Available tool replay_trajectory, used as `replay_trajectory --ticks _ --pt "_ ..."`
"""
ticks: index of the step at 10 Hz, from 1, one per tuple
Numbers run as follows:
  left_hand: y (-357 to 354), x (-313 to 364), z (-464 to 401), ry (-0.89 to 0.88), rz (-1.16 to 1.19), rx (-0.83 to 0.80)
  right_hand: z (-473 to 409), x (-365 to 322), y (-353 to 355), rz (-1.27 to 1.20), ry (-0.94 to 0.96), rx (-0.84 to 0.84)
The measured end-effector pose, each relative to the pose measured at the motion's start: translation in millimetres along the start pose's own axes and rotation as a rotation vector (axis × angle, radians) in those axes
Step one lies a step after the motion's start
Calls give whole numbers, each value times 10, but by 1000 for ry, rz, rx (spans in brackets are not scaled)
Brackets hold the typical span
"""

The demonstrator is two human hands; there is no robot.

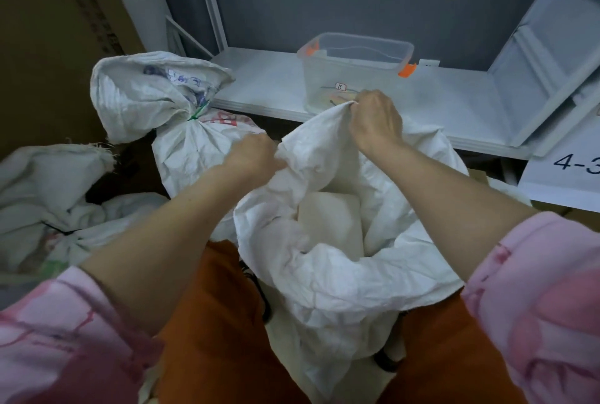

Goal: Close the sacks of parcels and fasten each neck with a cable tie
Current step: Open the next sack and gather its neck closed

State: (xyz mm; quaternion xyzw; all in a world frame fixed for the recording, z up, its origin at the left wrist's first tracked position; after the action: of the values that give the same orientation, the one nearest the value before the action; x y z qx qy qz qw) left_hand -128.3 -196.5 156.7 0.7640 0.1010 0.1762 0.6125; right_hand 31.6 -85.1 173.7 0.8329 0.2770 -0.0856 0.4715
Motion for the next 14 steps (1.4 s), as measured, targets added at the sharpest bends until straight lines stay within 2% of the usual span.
replay_trajectory --ticks 1,2,3,4,5,6,7,8,10,11,12,13,14 --pt "-79 -62 -64 139 144 -63 142 -196 67 3 106 -59" --pt "-172 -147 -154 429 466 -57 418 -359 173 49 240 -649" --pt "-286 -222 -215 590 607 0 750 -325 184 146 249 -1096" --pt "-346 -241 -210 663 694 65 916 -195 107 165 181 -1211" --pt "-385 -255 -225 752 821 59 1001 -155 56 162 139 -1221" --pt "-351 -350 -297 852 843 34 1048 -91 35 328 277 -1084" --pt "-310 -527 -318 966 696 42 937 72 145 482 357 -707" --pt "-369 -540 -128 1131 1277 294 791 207 137 598 427 -506" --pt "-547 -206 1 1095 1207 24 859 239 38 581 517 -367" --pt "-572 86 253 1039 1197 -232 933 168 -13 605 631 -246" --pt "-591 208 269 997 1169 -328 1007 154 -29 576 643 -267" --pt "-632 304 248 989 1122 -396 1130 152 6 441 675 -242" --pt "-674 320 287 951 1143 -355 1164 142 7 293 699 -164"
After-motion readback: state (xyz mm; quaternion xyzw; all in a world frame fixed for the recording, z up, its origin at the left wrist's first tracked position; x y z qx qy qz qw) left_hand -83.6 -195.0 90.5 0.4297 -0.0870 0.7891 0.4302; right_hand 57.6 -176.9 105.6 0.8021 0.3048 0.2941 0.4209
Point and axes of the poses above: each hand's wrist, its own z-axis away from the middle knuckle, its own y-axis out of the back of the hand, x = y × z, the point moved 1 cm from there along -z, towards the middle knuckle, and after that the axes turned 15 degrees about x, right-handed, at the moved point
